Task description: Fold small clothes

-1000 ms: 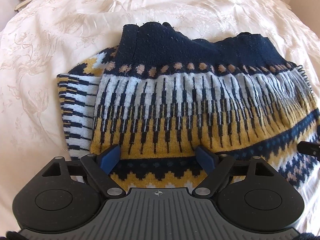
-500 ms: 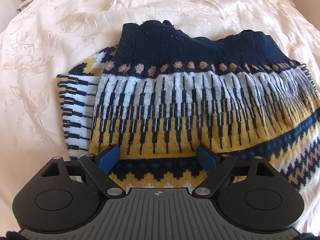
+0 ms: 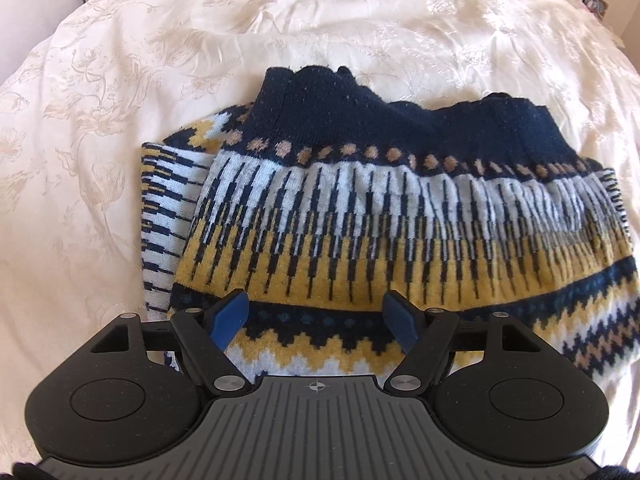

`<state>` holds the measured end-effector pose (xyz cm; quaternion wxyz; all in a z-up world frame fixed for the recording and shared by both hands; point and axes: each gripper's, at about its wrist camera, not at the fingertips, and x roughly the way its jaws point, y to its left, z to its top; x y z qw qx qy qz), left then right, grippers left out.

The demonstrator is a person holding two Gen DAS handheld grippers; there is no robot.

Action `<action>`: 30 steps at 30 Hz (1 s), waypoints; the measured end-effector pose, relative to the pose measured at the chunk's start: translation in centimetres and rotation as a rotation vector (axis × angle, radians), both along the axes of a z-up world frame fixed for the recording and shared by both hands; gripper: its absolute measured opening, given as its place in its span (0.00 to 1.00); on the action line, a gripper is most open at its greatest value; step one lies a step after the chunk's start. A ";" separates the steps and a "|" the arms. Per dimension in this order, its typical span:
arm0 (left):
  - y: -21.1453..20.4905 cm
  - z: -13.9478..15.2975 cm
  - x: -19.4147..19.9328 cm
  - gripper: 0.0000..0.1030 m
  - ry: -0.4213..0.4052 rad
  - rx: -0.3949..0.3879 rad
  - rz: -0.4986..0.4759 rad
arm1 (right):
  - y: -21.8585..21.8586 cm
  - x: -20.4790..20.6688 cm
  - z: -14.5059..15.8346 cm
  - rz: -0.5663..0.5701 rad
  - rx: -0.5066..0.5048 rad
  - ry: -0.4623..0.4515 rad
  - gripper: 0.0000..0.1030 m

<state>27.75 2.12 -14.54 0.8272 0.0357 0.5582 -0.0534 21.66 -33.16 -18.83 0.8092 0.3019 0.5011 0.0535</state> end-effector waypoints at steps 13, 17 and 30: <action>-6.7 0.0 4.7 0.70 0.012 -0.012 0.028 | -0.3 1.0 -1.5 0.023 0.098 0.017 1.00; -7.1 -2.5 6.7 0.73 0.105 0.010 0.076 | -0.7 2.2 -1.9 0.053 0.146 0.001 1.00; -7.7 -5.0 8.3 0.95 0.124 0.049 0.061 | -1.1 6.7 -3.4 0.168 0.322 -0.080 1.00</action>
